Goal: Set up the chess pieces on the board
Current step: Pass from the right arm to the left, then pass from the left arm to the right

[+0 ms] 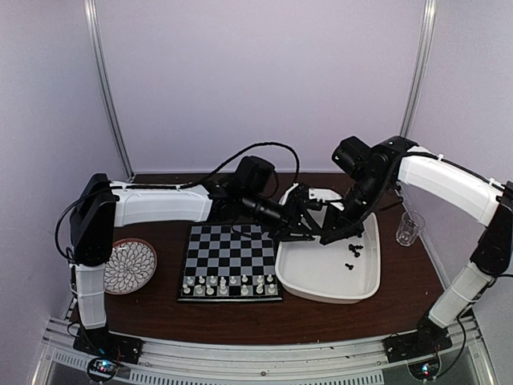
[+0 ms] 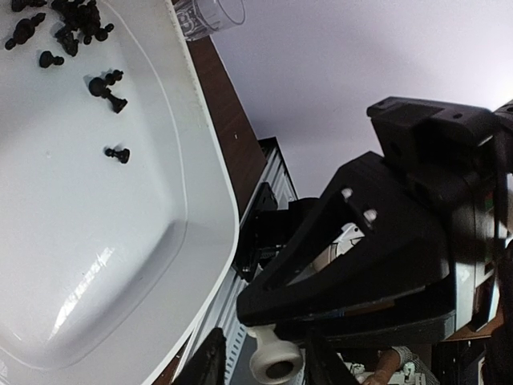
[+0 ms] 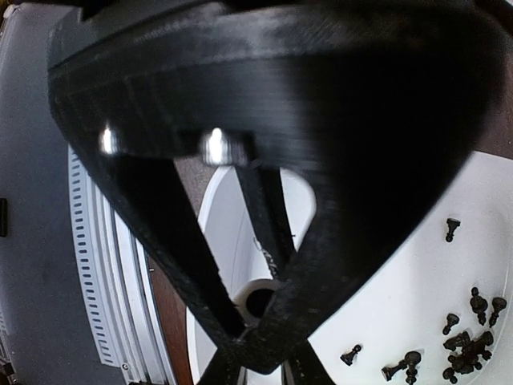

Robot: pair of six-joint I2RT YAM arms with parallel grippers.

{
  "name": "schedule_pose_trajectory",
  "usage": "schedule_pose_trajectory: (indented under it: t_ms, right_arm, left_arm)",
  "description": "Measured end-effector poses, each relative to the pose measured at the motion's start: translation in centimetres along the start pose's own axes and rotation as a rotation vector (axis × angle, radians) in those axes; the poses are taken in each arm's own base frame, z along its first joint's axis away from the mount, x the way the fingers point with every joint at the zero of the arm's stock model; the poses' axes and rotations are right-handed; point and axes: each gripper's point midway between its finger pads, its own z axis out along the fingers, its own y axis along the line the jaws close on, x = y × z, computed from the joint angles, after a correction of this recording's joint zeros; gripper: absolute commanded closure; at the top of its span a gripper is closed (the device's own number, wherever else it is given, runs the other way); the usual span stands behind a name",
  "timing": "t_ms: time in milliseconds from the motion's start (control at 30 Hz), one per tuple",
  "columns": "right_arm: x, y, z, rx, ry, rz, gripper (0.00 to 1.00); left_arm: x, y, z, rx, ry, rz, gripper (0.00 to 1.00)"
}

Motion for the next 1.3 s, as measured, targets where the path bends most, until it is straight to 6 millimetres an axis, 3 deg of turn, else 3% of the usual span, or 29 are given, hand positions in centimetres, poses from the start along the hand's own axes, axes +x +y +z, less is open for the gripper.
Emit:
schedule_pose_trajectory:
  t_ms: [167,267,467,600,733,800,867,1067,1233,1300]
  right_arm:
    - [0.0,0.0,0.0,0.0,0.001,0.002,0.82]
    - [0.0,0.0,0.0,0.004,0.002,0.001,0.77]
    - [0.5,-0.1,-1.3,0.063,-0.008,0.004,0.57]
    - [1.2,-0.5,-4.7,0.113,-0.104,0.059,0.48]
    - [1.7,-2.6,-10.3,0.188,-0.321,0.195,0.48]
    - [1.7,-3.1,-11.6,0.17,-0.417,0.265,0.48]
    - [1.6,-3.5,-11.8,0.105,-0.505,0.339,0.47]
    - [1.6,-3.8,-8.8,-0.151,-0.628,0.537,0.46]
    - [0.1,-3.9,-9.6,-0.236,-0.704,0.563,0.45]
    - [-0.4,-4.0,-9.9,-0.262,-0.725,0.567,0.45]
  left_arm:
    - [0.2,-0.3,0.3,0.006,0.007,0.0,0.8]
    - [0.2,-0.4,0.3,0.009,0.01,-0.005,0.89]
    - [-0.5,-1.2,0.4,0.052,-0.014,0.018,0.9]
    - [-1.3,-2.0,0.1,0.09,-0.043,0.071,0.91]
    - [-2.2,-2.4,-0.1,0.099,-0.083,0.178,0.92]
    - [-2.7,-2.6,-0.2,0.108,-0.116,0.225,0.92]
    - [-3.3,-2.6,-0.3,0.12,-0.164,0.271,0.91]
    - [-4.8,-3.3,-1.1,0.172,-0.311,0.351,0.91]
    - [-6.4,-6.0,-2.3,0.272,-0.427,0.404,0.91]
    - [-6.7,-6.1,-2.4,0.296,-0.451,0.406,0.91]
